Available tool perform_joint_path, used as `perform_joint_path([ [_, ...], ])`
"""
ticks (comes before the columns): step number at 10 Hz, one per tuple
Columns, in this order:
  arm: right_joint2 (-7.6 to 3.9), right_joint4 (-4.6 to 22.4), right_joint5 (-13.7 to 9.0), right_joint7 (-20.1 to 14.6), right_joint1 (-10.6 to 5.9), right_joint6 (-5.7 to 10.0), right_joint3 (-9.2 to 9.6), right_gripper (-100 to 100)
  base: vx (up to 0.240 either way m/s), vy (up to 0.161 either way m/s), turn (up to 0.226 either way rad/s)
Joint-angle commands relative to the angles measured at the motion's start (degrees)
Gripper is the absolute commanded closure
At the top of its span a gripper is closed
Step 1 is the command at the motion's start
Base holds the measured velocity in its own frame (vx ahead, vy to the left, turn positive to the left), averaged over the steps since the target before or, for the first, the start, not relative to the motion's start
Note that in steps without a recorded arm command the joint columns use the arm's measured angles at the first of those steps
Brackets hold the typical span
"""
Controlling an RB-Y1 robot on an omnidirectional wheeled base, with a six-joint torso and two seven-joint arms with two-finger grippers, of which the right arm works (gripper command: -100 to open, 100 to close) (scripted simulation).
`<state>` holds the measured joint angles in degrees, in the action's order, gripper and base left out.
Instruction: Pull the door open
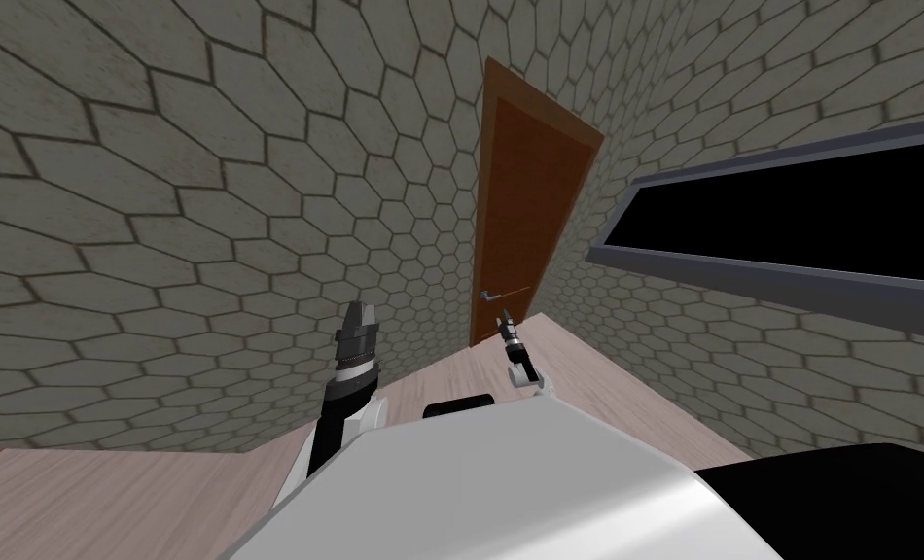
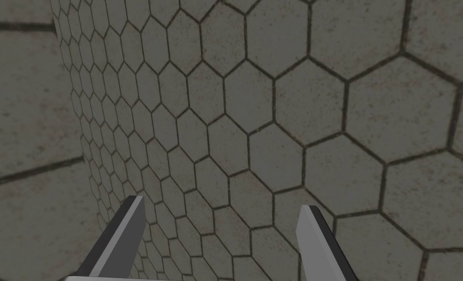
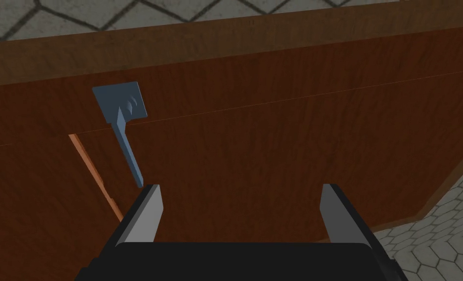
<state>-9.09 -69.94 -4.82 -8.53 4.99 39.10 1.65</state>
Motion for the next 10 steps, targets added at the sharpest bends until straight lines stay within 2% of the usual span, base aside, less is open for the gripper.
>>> perform_joint_path([
  [1, -0.16, 1.7, -0.1, 0.0, -0.47, 0.23, 0.04, -100, 0.023, -0.09, 0.07],
  [3, -0.65, 5.4, -0.4, 0.0, -2.07, 1.4, 0.19, -100, 0.026, -0.094, 0.145],
  [4, -0.65, 6.0, -0.4, 0.0, -2.07, 1.4, 0.19, -100, 0.011, -0.085, 0.073],
  [6, -1.09, 9.4, -0.7, 0.0, -3.6, 2.52, 0.33, -100, 0.02, -0.097, 0.151],
  [7, -1.09, 10.1, -0.7, 0.0, -3.6, 2.52, 0.33, -100, 0.018, -0.077, 0.057],
  [10, -1.72, 15.5, -1.2, 0.0, -5.78, 4.12, 0.53, -100, 0.03, -0.087, 0.145],
])
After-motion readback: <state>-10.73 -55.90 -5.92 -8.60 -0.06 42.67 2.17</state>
